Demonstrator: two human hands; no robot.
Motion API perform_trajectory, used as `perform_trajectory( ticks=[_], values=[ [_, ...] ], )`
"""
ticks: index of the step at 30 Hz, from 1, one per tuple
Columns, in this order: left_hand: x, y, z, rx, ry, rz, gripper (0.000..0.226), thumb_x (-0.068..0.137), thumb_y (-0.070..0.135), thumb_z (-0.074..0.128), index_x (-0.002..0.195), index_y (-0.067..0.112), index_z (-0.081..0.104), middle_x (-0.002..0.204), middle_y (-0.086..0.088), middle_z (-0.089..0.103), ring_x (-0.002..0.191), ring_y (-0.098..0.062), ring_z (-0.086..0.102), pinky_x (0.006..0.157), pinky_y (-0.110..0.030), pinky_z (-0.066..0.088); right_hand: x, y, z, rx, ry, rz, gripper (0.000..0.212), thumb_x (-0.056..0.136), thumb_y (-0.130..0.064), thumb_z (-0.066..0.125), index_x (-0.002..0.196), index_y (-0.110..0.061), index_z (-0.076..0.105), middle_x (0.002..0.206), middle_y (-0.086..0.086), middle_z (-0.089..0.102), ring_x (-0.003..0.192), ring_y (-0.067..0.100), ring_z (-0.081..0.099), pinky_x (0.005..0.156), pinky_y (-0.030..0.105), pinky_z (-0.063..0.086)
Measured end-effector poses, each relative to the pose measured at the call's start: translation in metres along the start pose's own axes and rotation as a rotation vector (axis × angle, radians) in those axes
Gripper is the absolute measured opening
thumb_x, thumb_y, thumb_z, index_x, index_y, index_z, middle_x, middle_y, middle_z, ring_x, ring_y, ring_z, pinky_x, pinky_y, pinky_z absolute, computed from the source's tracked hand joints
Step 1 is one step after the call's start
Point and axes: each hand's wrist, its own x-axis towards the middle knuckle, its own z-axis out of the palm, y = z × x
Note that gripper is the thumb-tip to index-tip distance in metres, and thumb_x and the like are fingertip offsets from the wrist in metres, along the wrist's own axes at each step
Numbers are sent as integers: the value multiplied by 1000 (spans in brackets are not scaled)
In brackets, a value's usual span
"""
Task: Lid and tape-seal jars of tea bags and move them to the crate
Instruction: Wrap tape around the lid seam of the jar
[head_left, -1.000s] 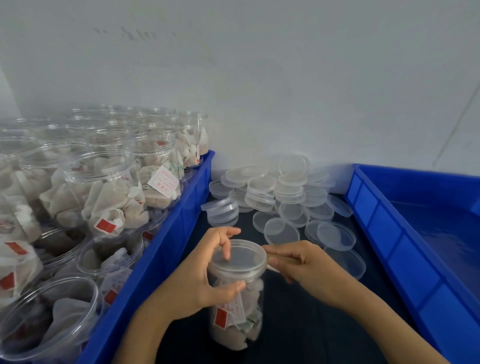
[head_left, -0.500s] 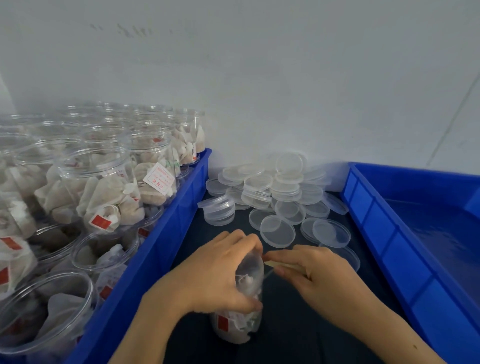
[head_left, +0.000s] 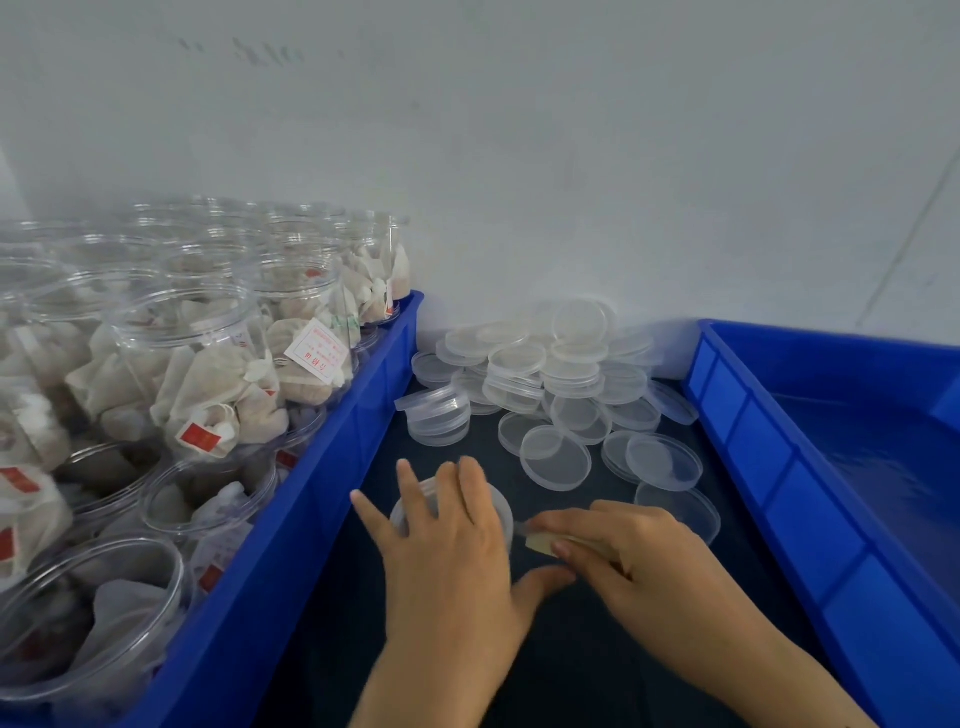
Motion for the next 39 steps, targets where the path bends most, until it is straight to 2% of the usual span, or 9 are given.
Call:
perform_trajectory(
  ticks=[2, 6, 8, 10, 14, 18, 28, 34, 39],
  values=[
    [0, 3, 3, -4, 64, -59, 108, 73, 86, 30, 146, 15, -4, 160, -7, 10, 150, -35, 2, 114, -65, 9, 2, 0, -1, -8, 17, 21, 28, 98, -40, 46, 122, -49, 58, 86, -16, 59, 82, 1, 57, 77, 24, 50],
    [-1, -9, 10, -94, 91, -89, 88, 78, 80, 45, 144, 44, -2, 154, -7, 0, 146, -35, 11, 113, -54, 28, 3, 1, -7, -90, 48, 28, 32, 98, -44, 44, 128, -52, 53, 79, -21, 50, 75, -4, 50, 70, 14, 41],
    [-4, -19, 10, -191, 137, -34, 83, 77, 76, 54, 140, 54, 5, 146, 0, 11, 134, -21, 29, 95, -33, 43, 4, 0, -10, -123, 49, 27, 33, 98, -45, 42, 129, -52, 52, 79, -21, 47, 74, -5, 48, 69, 12, 40],
    [-4, -30, 8, -269, 174, 66, 81, 72, 73, 61, 136, 59, 14, 137, 13, 21, 121, -8, 39, 80, -24, 39, 4, -2, -12, -140, 29, 34, 33, 99, -46, 42, 130, -52, 51, 83, -19, 49, 78, -3, 49, 74, 15, 44],
    [11, -53, 3, -631, 96, 280, 83, 51, 68, 75, 124, 64, 35, 124, 35, 43, 108, 11, 49, 85, -23, 45, 8, -6, -10, -125, -54, 60, 32, 100, -45, 42, 130, -51, 52, 96, -16, 54, 92, 3, 54, 85, 26, 48],
    [36, -62, -3, -899, -152, 439, 78, 56, 41, 92, 120, 47, 48, 123, 27, 55, 114, 1, 57, 94, -29, 52, 12, -9, -13, -98, -72, 68, 29, 100, -41, 45, 127, -49, 54, 101, -11, 59, 96, 8, 57, 86, 32, 50],
    [68, -57, -13, -955, -405, 685, 71, 64, 8, 86, 126, 19, 53, 126, 4, 57, 121, -20, 55, 102, -37, 49, 14, -6, -21, -174, -103, 114, 27, 101, -37, 41, 127, -41, 50, 103, -14, 66, 98, 5, 58, 87, 36, 52],
    [69, -55, -10, -1006, -431, 714, 75, 62, 14, 84, 131, 19, 54, 128, -2, 57, 123, -24, 55, 104, -36, 45, 26, 2, -20, -15, -209, 144, 38, 100, -38, 45, 133, -58, 43, 116, -12, 69, 112, 7, 59, 98, 36, 47],
    [68, -62, -13, -930, -435, 665, 78, 60, 25, 89, 128, 33, 51, 130, 13, 53, 126, -11, 51, 104, -29, 43, 26, 1, -10, 66, -147, 135, 38, 101, -33, 45, 132, -56, 45, 117, -14, 69, 113, 8, 60, 99, 38, 48]
  ],
)
